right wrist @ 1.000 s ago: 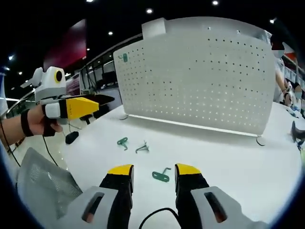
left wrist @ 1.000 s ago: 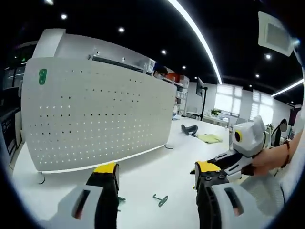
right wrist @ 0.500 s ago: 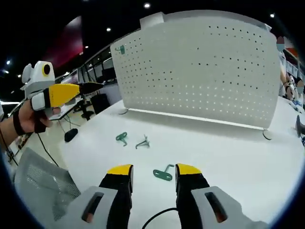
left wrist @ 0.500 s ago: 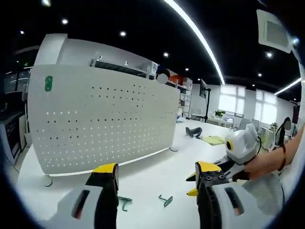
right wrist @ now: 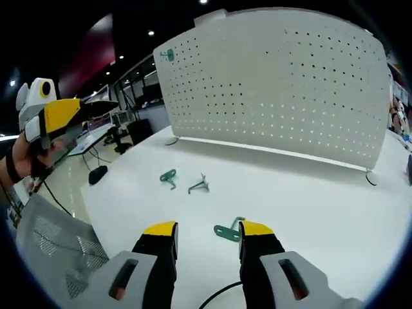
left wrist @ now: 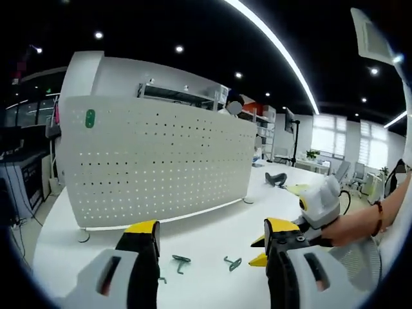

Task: Insert the hook assembly into the mounting plate slot until the hook locks in place.

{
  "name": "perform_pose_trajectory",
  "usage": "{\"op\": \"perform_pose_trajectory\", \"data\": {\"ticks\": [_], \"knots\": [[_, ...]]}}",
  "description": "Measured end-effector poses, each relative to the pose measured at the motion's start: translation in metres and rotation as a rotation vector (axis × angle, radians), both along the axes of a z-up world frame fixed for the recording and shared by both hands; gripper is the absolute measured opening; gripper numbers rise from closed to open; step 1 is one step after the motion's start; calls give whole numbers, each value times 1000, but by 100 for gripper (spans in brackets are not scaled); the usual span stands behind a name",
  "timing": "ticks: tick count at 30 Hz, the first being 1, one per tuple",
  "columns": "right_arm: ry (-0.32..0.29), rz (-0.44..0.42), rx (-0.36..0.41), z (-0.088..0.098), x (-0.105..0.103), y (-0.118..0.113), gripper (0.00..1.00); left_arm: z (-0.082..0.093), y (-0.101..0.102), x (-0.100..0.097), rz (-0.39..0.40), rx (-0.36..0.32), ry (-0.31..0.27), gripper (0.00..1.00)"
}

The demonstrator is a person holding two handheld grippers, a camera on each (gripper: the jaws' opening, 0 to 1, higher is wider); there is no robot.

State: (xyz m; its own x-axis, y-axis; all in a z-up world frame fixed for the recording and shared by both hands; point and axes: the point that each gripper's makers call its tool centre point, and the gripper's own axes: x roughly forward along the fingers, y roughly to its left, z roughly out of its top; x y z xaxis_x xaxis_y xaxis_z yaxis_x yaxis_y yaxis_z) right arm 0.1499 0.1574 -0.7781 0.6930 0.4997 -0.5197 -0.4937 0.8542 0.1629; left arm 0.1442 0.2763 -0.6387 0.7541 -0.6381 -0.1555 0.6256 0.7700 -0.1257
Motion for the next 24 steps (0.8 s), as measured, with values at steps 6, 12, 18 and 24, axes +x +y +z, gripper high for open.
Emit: {"op": "perform_pose_trajectory", "data": {"ticks": [6, 12, 18, 24], "knots": [[10, -5, 1, -6, 2, 1, 38, 6, 9, -10, 44, 2, -7, 67], [40, 8, -16, -16, 2, 2, 38, 3, 13, -17, 59, 43, -10, 69], [54, 18, -23, -21, 6, 3, 39, 5, 18, -28, 78, 58, -15, 72], [70, 15, -58, -32, 7, 3, 39, 5, 24, -38, 91, 70, -17, 72]]}}
